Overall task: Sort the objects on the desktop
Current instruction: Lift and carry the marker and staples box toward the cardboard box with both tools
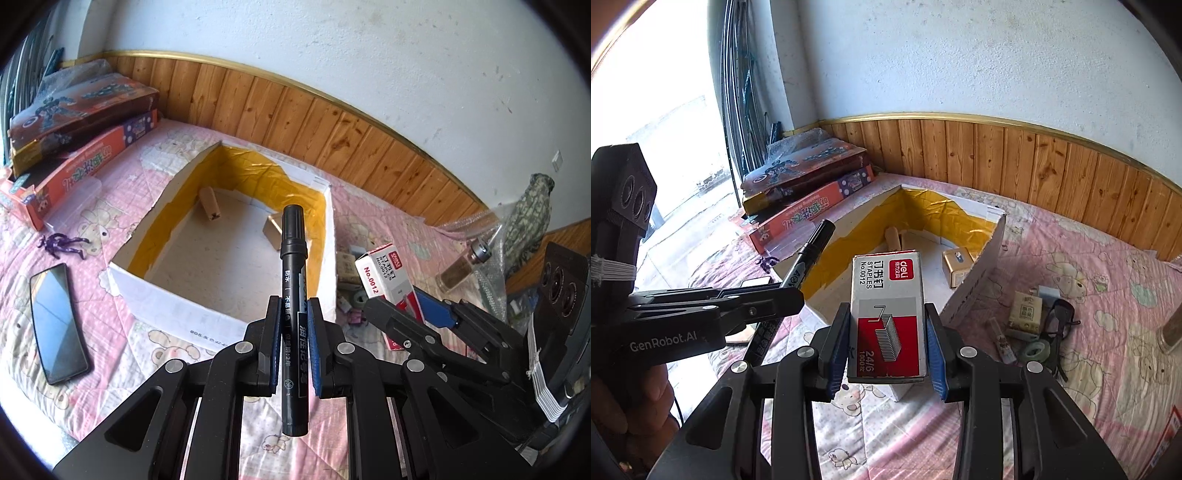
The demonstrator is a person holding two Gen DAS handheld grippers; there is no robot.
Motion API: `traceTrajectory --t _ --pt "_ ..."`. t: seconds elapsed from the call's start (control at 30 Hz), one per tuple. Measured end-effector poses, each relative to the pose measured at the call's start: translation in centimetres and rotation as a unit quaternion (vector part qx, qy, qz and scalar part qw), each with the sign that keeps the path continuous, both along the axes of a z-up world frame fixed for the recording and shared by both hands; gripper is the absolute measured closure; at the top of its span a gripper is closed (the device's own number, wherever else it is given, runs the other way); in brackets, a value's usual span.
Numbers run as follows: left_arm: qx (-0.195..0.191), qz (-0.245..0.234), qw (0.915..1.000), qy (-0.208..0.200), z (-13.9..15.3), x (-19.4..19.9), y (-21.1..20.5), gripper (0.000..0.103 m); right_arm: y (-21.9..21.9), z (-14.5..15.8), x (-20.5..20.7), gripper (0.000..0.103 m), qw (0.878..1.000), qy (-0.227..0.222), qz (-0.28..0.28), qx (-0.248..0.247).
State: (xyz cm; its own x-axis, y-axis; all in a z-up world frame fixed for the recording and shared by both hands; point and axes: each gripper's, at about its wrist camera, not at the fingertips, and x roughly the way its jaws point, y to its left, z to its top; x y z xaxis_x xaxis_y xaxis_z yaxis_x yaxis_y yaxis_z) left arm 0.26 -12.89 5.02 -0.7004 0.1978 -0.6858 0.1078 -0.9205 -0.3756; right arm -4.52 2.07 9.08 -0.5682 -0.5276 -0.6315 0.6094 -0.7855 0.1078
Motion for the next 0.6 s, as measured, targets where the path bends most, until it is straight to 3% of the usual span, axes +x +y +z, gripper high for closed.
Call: traceTrajectory --t 0.6 --pt "0.025 0.021 0.9983 -0.048 -2.4 -5.2 -4.2 0.09 -3.9 -0.8 -5.3 0.064 0.998 -0.025 0.043 0.035"
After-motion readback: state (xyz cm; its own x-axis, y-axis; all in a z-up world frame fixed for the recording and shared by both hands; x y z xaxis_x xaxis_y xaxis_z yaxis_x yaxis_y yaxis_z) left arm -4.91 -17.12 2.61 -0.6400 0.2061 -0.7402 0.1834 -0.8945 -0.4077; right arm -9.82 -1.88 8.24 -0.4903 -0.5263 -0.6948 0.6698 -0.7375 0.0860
